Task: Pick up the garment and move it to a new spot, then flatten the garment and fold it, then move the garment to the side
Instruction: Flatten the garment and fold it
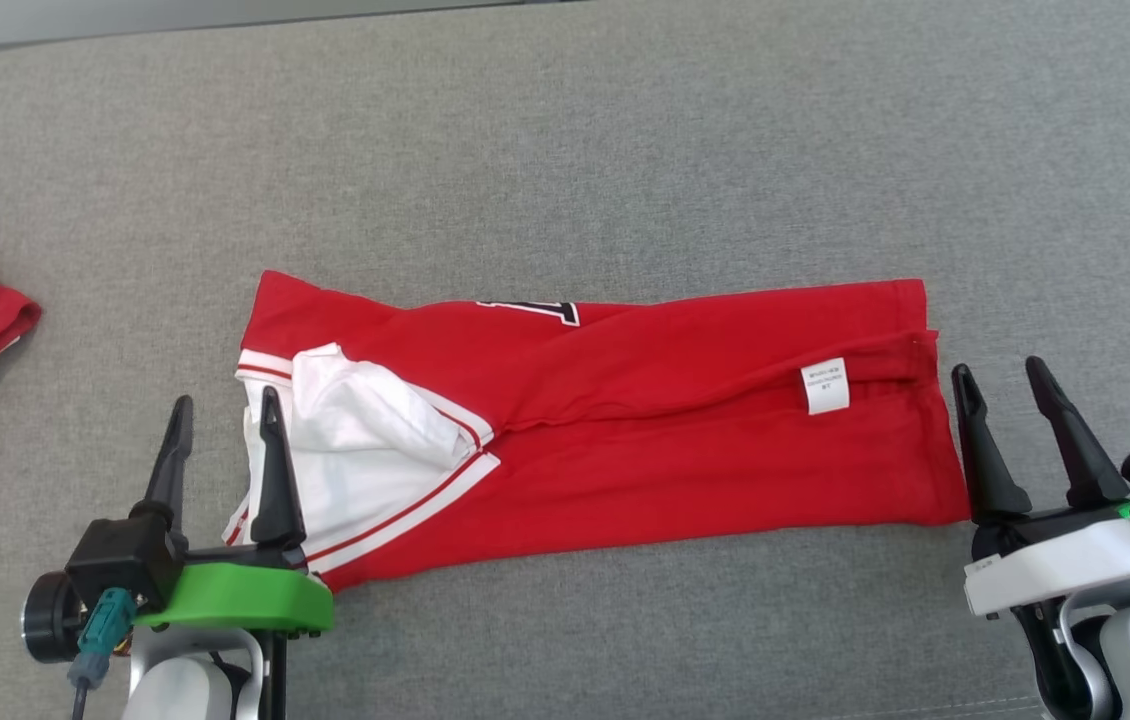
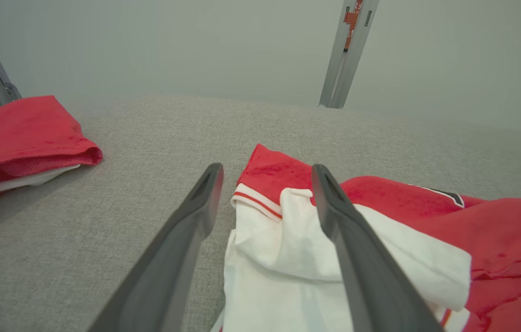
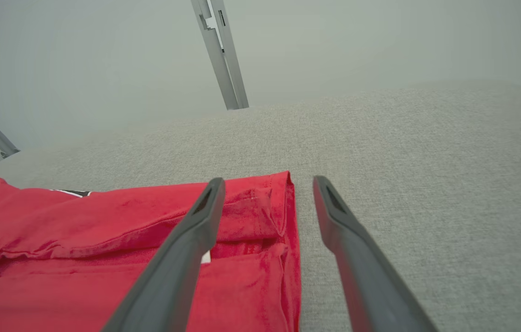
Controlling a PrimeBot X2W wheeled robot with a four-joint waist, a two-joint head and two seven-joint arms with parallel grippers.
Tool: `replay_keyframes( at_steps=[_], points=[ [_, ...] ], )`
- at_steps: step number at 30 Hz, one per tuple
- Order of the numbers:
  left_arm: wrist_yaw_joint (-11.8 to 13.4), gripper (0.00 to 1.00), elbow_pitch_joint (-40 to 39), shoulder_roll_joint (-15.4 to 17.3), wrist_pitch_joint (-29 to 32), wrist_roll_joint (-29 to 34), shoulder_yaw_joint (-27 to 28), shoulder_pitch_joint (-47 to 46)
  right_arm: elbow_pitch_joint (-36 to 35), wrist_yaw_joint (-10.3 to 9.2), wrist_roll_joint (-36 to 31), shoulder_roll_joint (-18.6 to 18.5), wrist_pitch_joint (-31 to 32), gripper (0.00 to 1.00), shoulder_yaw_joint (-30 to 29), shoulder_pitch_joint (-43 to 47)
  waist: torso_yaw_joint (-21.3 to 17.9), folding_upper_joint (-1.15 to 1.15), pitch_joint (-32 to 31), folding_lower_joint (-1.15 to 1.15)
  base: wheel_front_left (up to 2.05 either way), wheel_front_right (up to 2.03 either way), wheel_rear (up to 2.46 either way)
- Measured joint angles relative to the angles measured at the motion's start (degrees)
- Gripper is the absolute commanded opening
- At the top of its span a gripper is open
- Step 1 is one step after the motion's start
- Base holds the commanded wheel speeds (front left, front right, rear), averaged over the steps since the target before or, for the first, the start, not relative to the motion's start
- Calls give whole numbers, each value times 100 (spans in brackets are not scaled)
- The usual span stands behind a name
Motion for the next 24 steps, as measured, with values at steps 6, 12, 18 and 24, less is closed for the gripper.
replay_keyframes(
  at_steps=[6, 12, 18, 24],
  points=[
    [360, 100, -489, -21, 0, 488, -36, 230, -677, -1, -474, 231, 297, 100, -302, 273, -76, 0, -230, 0, 0, 0, 0],
    [499, 100, -711, -20, 148, 567, -107, 428, -1074, -1, -668, 399, 610, 100, -361, 493, -128, 0, -442, 0, 0, 0, 0],
    [515, 100, -766, 9, 207, 559, -114, 462, -1161, -1, -686, 501, 748, 100, -430, 564, -137, 0, -468, 0, 0, 0, 0],
    [517, 100, -821, 27, 278, 559, -166, 448, -1140, -1, -690, 495, 816, 100, -468, 553, -121, 0, -380, 0, 0, 0, 0]
  ],
)
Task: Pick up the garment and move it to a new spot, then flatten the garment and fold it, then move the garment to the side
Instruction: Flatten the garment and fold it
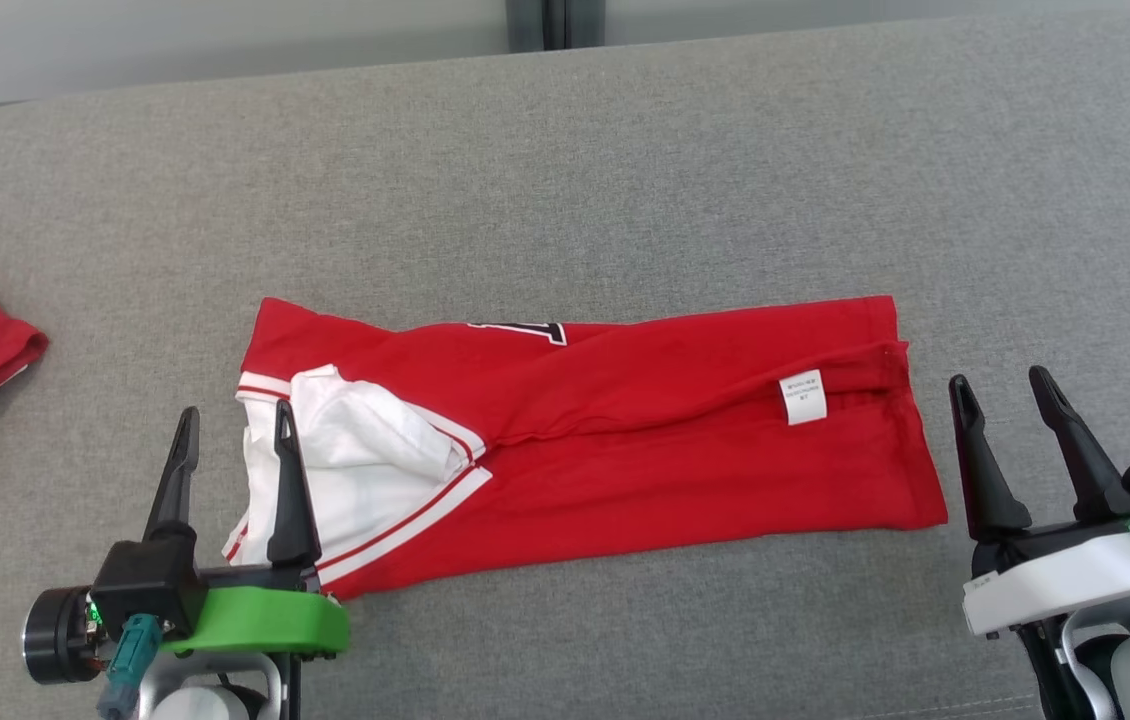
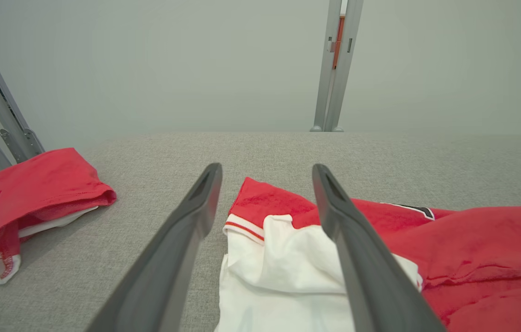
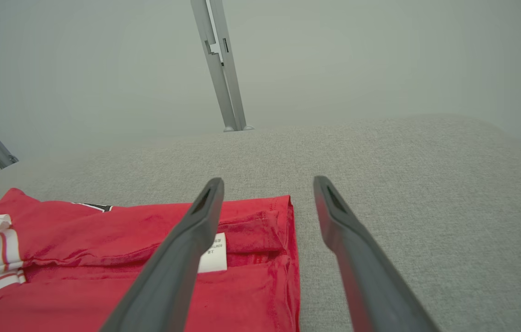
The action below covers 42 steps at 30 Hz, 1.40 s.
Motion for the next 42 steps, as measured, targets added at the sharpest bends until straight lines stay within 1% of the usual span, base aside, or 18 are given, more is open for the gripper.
replay_keyframes(
  at_steps=[4, 7, 11, 15, 19, 21, 28, 29, 30, 31, 34, 37, 40, 42],
  points=[
    [-2, 100, -54, 14, -1, 1, -20, -194, 132, 0, 38, -97, 1, 100, -62, -232, 30, 0, 188, 0, 0, 0, 0],
    [-22, 100, -78, 3, -23, 8, -65, -361, 392, 0, 98, -201, -2, 100, -60, -465, 65, 0, 361, 0, 0, 0, 0],
    [-75, 100, -59, -42, -62, 35, -165, -602, 934, 0, 230, -412, -26, 100, 23, -953, 142, 0, 607, 0, 0, 0, 0],
    [-145, 100, 38, -81, -110, 35, -229, -796, 1659, -1, 387, -502, -64, 100, 248, -1404, 247, 0, 829, 0, 0, 0, 0],
    [-191, 100, 178, -140, -163, 32, -287, -893, 2384, 0, 561, -481, -134, 100, 489, -1617, 386, 0, 957, 0, 0, 0, 0],
    [-208, 100, 231, -164, -185, 23, -310, -900, 2611, 0, 662, -465, -231, 100, 564, -1617, 452, 0, 974, 0, 0, 0, 0],
    [-209, 100, 322, -192, -234, 16, -312, -904, 2854, -4, 989, -397, -469, 100, 825, -1455, 531, 0, 883, 0, 0, 0, 0],
    [-209, 100, 324, -191, -235, 16, -303, -900, 2866, -4, 1029, -396, -468, 49, 866, -1434, 527, 0, 865, 0, 0, 0, 0],
    [-208, 100, 324, -191, -235, 16, -297, -898, 2876, -4, 1066, -396, -465, 27, 894, -1428, 519, 0, 854, 0, 0, 0, 0],
    [-203, 100, 324, -190, -236, 16, -287, -895, 2883, -4, 1107, -397, -465, 0, 922, -1427, 508, 0, 843, 0, 0, 0, 0],
    [-202, 100, 338, -187, -242, 16, -279, -884, 2892, 2, 1170, -441, -466, 0, 1017, -1417, 483, 0, 797, 0, 0, 0, 0],
    [-175, 100, 366, -171, -243, 18, -259, -845, 2866, 8, 1206, -504, -532, 0, 979, -1402, 455, 0, 725, 0, 0, 0, 0],
    [-160, 100, 378, -156, -243, 18, -264, -800, 2865, 10, 1247, -697, -570, 0, 753, -1365, 414, 0, 631, 0, 0, 0, 0],
    [-160, 100, 387, -151, -244, 18, -274, -763, 2878, 7, 1259, -907, -581, 0, 492, -1302, 384, 0, 553, 0, 0, 0, 0]
  ],
)
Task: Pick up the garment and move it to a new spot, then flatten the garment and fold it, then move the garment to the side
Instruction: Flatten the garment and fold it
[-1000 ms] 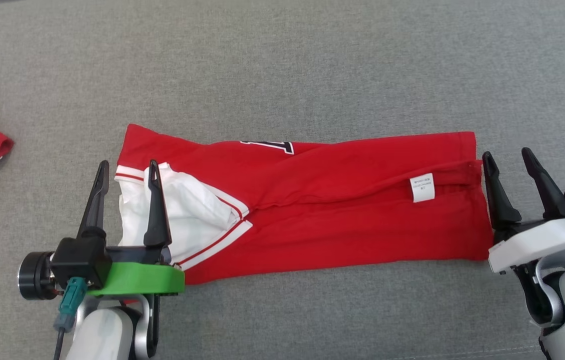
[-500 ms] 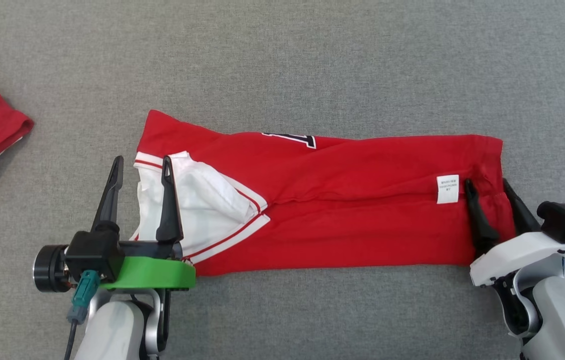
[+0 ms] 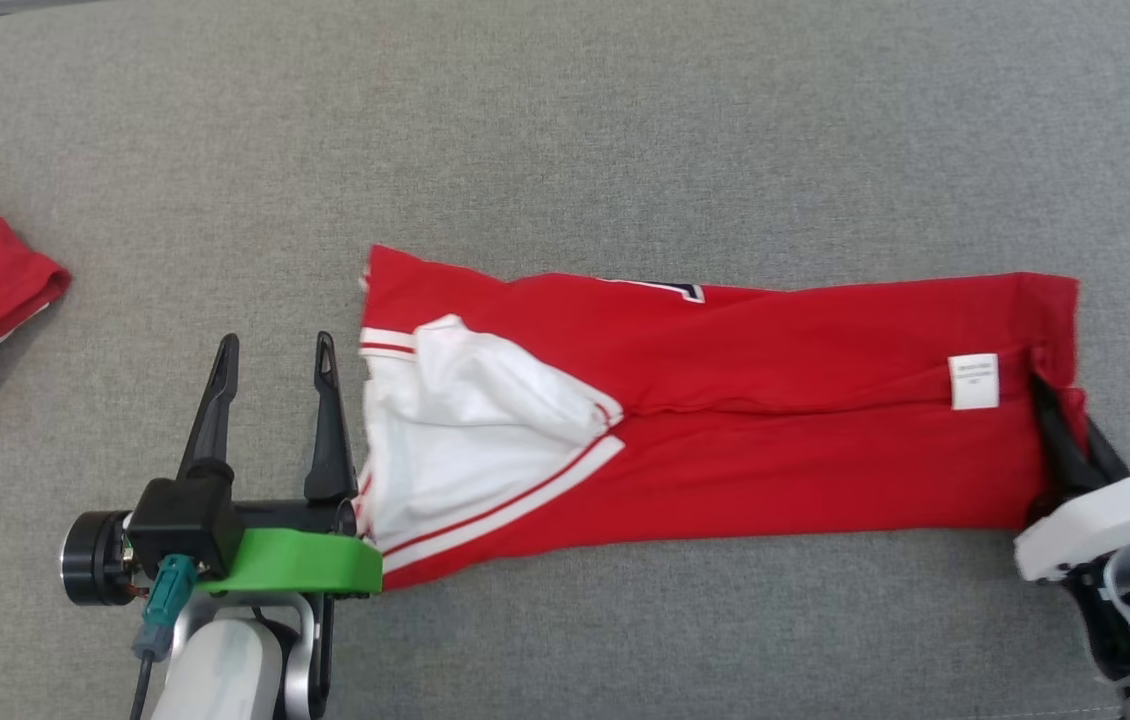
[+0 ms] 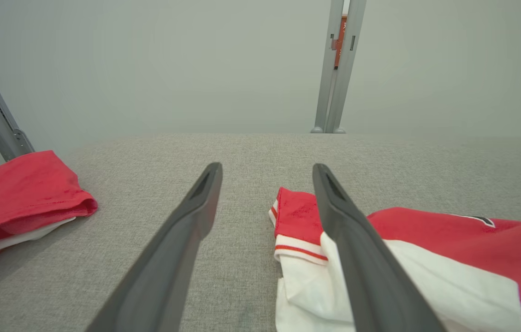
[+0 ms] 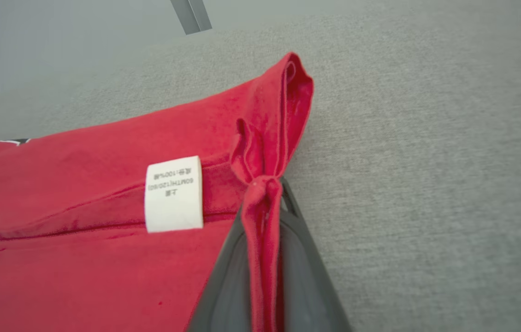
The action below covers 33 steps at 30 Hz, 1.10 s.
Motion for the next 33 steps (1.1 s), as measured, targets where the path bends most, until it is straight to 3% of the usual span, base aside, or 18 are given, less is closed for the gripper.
replay_keyframes(
  at_steps=[5, 11, 17, 23, 33],
  points=[
    [8, 100, 13, 34, 2, -2, -22, 92, -13, -2, 143, -343, 198, 0, -502, 95, -55, 0, -212, 0, 0, 0, 0],
    [49, 100, 18, 67, 14, -29, -15, 186, -768, -8, 133, -177, 793, 0, -334, -56, -144, 0, -443, 0, 0, 0, 0],
    [54, 100, -8, 71, 26, -46, -48, 211, -1631, -8, 216, 561, 1512, 0, 505, -394, -189, 0, -520, 0, 0, 0, 0],
    [44, 100, 2, 70, 58, -44, -153, 135, -1547, -8, 489, 1412, 1680, 0, 1568, -859, -55, 0, -421, 0, 0, 0, 0],
    [-23, 100, 176, -58, 49, -36, -342, -92, -381, -9, 1368, 1631, 1017, 0, 3096, -1462, 396, 0, -180, 0, 0, 0, 0]
  ],
)
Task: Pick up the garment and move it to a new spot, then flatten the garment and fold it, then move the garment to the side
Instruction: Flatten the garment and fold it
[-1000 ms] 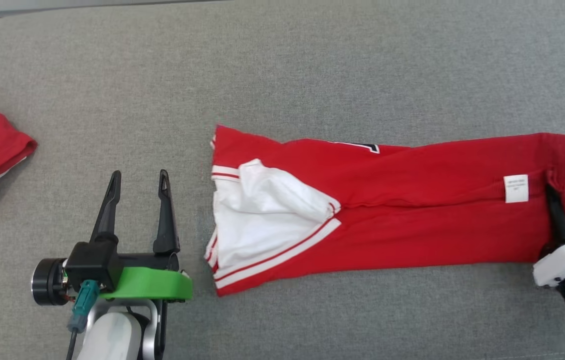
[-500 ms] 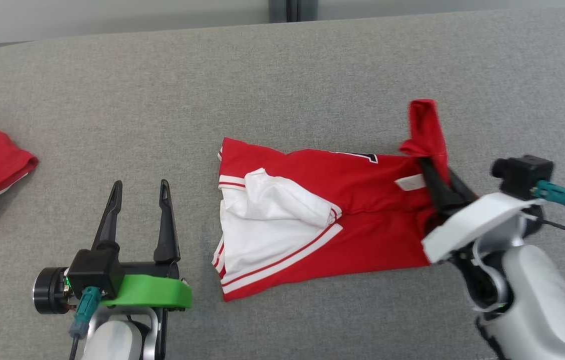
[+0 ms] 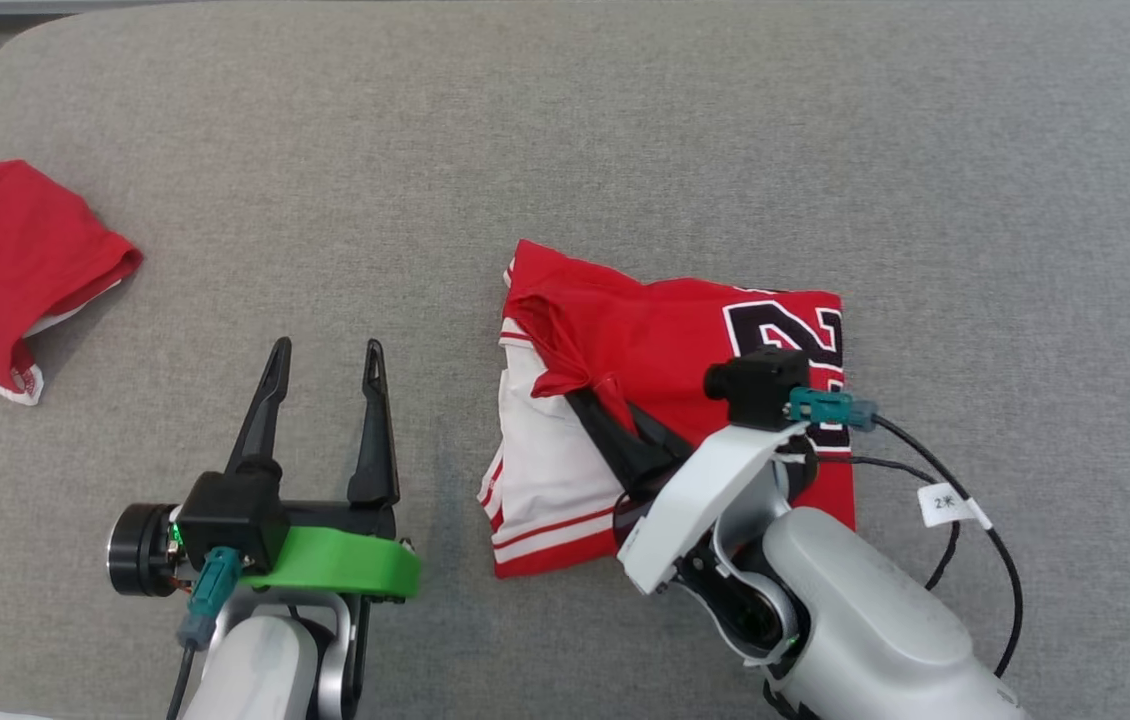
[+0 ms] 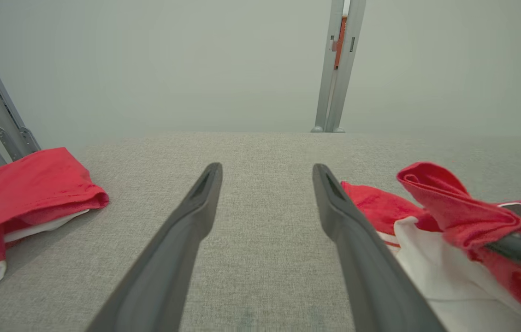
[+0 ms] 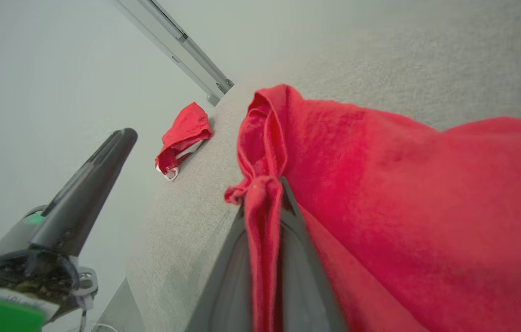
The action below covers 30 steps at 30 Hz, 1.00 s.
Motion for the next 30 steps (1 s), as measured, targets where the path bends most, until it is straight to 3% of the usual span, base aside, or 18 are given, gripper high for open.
replay_keyframes(
  at_steps=[3, 5, 6, 15, 20, 25, 30],
  points=[
    [5, 100, 35, -14, -26, 0, -10, -13, 291, 0, 172, 7, -285, 3, 375, -228, 89, 0, 74, 0, 0, 0, 0],
    [7, 100, 64, -21, -36, 0, -13, -16, 499, 0, 163, 2, -455, 87, 555, -391, 119, 0, 110, 0, 0, 0, 0],
    [8, 100, 81, -20, -40, 1, -12, -21, 579, 0, 151, 4, -605, 100, 621, -459, 126, 0, 124, 0, 0, 0, 0],
    [51, 100, 110, 15, -47, 9, 37, -43, 676, 0, -378, -14, -1207, 100, 534, -853, -50, 0, 94, 0, 0, 0, 0],
    [102, 100, 82, 108, -48, 8, 114, -25, -180, 1, -882, -469, -1254, 100, -415, -722, -249, 0, 48, 0, 0, 0, 0],
    [152, 100, 42, 218, -40, 4, 198, 24, -813, 1, -1395, -1042, -1252, 100, -1582, 46, -488, 0, -13, 0, 0, 0, 0],
    [226, 100, -25, 349, 19, -19, 302, 109, -1218, 1, -1726, -1285, -1252, 100, -2473, 803, -712, 0, -85, 0, 0, 0, 0]
  ],
)
